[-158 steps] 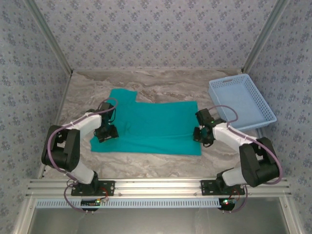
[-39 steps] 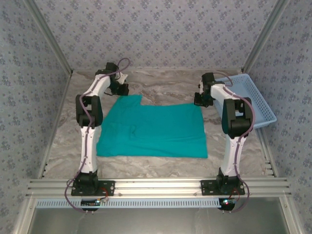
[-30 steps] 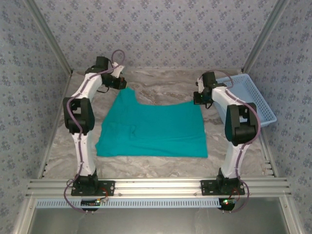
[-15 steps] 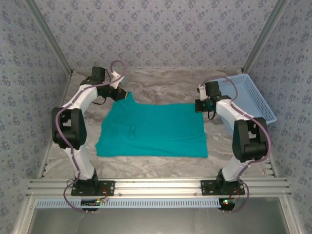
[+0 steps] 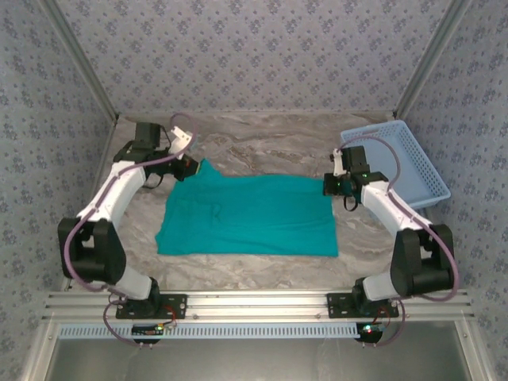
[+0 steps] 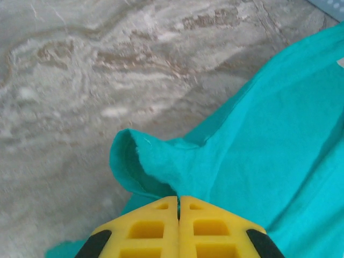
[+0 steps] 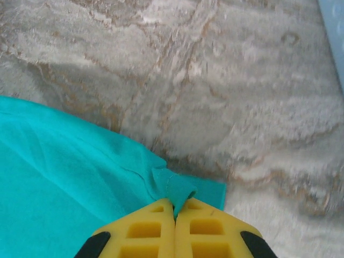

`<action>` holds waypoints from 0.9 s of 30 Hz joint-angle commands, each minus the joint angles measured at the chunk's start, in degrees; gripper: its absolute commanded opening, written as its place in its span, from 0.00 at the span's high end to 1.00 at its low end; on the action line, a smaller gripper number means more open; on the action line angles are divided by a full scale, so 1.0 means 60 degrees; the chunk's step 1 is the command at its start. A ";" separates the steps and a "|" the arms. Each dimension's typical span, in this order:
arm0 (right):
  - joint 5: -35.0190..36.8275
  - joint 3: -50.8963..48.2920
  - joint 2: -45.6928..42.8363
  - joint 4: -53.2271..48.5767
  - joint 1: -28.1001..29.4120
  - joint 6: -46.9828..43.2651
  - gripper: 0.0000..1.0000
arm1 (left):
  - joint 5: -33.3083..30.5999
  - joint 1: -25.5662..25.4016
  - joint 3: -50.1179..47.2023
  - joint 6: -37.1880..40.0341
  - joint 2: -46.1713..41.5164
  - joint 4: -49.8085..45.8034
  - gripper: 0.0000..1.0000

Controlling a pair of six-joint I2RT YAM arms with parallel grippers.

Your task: Fold the inside-out t-shirt

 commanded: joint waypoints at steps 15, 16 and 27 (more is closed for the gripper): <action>0.0950 -0.1428 -0.1936 -0.1592 0.0791 0.2187 0.52 | -0.2825 -0.0646 -0.4195 -0.4600 -0.6587 -0.0880 0.22; 0.0928 -0.1249 -0.1895 -0.1603 0.1090 0.1876 0.52 | -0.2925 -0.0596 -0.4132 -0.4871 -0.6553 -0.0969 0.18; -0.0341 0.1990 0.1442 -0.0199 0.5830 -0.0905 0.51 | -0.3223 0.0623 -0.2568 -0.7632 -0.1624 -0.1716 0.35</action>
